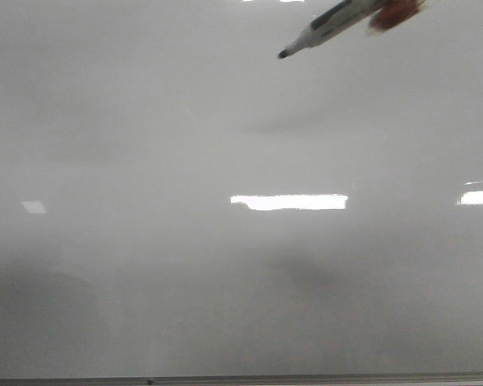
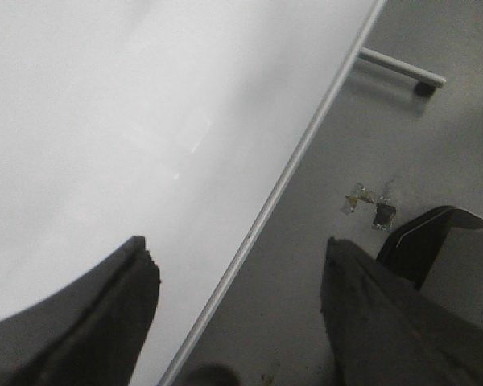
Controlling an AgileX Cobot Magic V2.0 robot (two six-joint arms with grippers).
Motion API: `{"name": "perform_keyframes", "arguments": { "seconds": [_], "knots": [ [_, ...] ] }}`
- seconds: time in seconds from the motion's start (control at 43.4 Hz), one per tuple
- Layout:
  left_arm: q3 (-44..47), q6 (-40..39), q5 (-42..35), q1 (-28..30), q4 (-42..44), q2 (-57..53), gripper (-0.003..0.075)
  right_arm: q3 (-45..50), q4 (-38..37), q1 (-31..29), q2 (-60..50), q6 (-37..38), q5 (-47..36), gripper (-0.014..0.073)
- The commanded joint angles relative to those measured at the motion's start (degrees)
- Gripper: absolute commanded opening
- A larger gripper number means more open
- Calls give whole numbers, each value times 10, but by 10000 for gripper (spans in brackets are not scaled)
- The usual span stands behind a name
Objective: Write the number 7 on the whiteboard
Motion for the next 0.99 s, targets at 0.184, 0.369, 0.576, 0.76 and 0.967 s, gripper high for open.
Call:
{"name": "perform_keyframes", "arguments": {
  "seconds": [0.184,0.369,0.576,0.76,0.967],
  "knots": [
    [68,-36,-122,70,-15,-78,440,58,94,-12,-48,-17,-193,-60],
    [68,-36,-128,70,-19,-74,440,46,119,-12,1,-51,-218,-60],
    [68,-36,-129,70,-19,-74,440,17,117,-12,56,-58,-228,-58],
    [68,-36,-129,70,-19,-74,440,-13,108,4,108,-65,-239,-59],
    [68,-36,-129,70,-19,-74,440,-21,99,29,147,-65,-302,-59]
  ]
}}
